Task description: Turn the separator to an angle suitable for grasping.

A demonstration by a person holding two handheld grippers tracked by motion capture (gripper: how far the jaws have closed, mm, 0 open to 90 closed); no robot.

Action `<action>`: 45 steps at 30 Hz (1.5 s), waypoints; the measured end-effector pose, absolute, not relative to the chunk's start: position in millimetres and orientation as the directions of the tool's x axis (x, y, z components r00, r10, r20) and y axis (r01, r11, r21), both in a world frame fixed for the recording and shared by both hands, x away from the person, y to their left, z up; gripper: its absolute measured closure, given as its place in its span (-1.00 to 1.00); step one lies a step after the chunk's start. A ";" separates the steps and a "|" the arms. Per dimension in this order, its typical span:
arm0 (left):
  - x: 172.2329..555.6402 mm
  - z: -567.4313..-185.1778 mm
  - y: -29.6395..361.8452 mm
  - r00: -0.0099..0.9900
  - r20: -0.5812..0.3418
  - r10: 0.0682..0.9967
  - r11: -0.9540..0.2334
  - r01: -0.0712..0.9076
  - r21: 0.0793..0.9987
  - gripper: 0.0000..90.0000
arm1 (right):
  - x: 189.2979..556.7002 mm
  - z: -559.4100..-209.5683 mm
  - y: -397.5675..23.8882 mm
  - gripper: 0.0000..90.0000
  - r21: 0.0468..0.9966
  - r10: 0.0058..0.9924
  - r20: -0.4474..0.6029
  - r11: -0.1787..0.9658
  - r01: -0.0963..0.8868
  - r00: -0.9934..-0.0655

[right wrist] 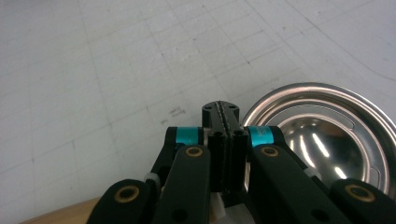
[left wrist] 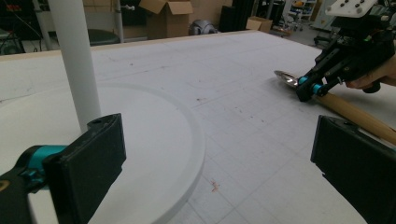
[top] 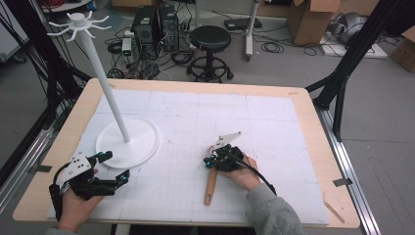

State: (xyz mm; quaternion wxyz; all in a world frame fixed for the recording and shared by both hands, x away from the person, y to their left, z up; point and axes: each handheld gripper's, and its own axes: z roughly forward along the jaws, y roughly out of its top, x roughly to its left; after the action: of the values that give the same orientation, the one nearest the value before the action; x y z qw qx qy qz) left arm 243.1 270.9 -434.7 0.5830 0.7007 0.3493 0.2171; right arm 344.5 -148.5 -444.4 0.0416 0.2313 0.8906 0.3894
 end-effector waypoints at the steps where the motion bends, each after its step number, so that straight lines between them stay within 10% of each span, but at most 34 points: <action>1: 243.2 -434.8 270.5 0.662 -0.105 0.742 -0.074 0.237 0.969 -0.92 | 343.6 -444.3 -150.4 1.00 0.711 0.449 0.108 0.588 0.384 -0.887; 45: 245.5 -434.9 266.6 0.672 -0.108 0.733 -0.074 0.236 0.969 -0.92 | 319.4 -445.0 -224.2 1.00 0.720 0.537 0.104 0.540 0.436 -0.837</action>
State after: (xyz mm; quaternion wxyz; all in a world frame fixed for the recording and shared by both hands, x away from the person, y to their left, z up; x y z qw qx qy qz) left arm 245.5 266.6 -434.9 0.5864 0.7014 0.3453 0.2119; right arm 319.4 -224.2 -445.0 0.0646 0.2779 0.8751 0.3909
